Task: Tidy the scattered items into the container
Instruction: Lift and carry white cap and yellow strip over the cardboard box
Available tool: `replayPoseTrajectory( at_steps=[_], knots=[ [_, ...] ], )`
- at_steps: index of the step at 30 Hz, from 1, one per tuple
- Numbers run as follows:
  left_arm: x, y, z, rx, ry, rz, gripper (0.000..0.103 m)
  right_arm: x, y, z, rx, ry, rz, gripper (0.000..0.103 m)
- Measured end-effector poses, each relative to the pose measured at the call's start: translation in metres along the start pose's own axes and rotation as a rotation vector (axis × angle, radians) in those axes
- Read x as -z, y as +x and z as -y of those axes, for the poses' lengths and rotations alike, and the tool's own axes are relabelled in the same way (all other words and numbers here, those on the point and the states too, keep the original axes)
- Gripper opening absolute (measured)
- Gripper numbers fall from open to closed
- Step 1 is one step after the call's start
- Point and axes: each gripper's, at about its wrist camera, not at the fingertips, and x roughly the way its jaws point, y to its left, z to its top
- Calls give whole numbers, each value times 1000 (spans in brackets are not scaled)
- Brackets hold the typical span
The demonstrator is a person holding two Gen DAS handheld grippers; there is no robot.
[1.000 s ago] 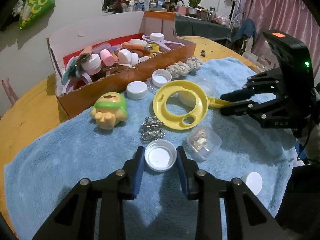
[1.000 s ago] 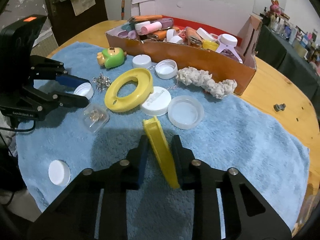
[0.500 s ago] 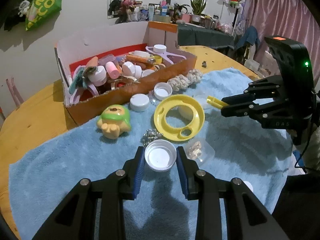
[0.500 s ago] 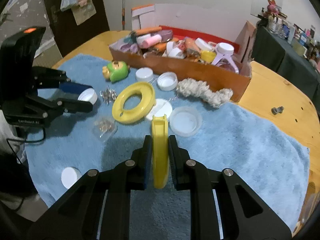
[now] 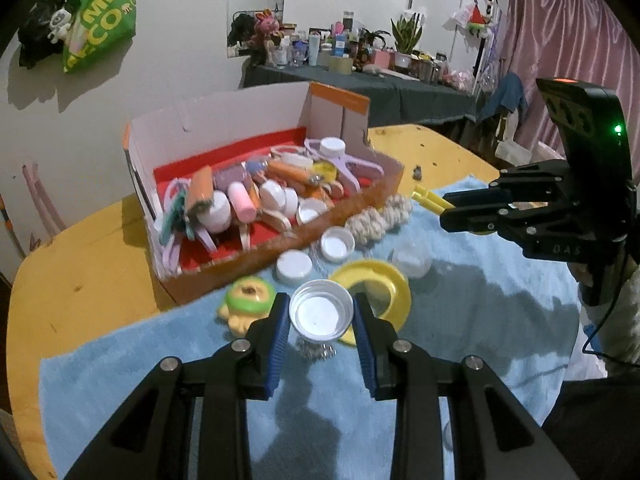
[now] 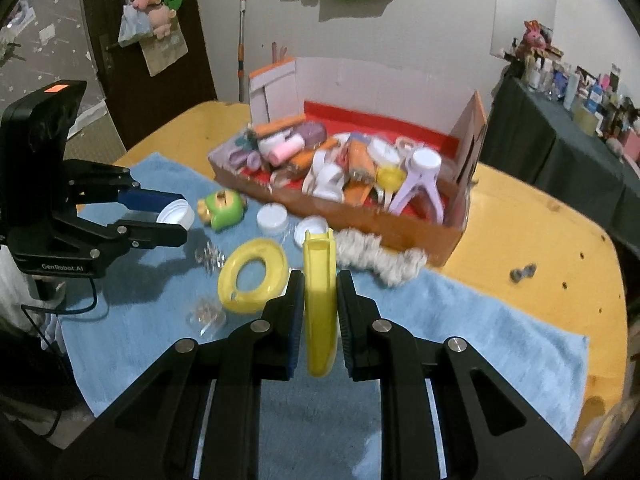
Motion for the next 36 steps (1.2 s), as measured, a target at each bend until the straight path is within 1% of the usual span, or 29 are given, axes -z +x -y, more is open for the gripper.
replayPoseTrajectory(
  at_steps=[10, 18, 27, 33, 36],
  knots=[
    [-30, -2, -2, -32, 3, 35, 33, -31, -2, 4, -8, -17, 38, 16],
    [-52, 2, -6, -50, -3, 57, 33, -50, 4, 14, -8, -6, 62, 16],
    [-74, 14, -15, -65, -41, 63, 33, -67, 16, 23, -5, 2, 58, 16],
    [-84, 30, -21, -86, -47, 50, 33, -80, 35, 35, -1, 17, 39, 16],
    [-88, 40, -23, -112, -47, 42, 33, -84, 47, 41, -2, 26, 26, 16]
  ],
)
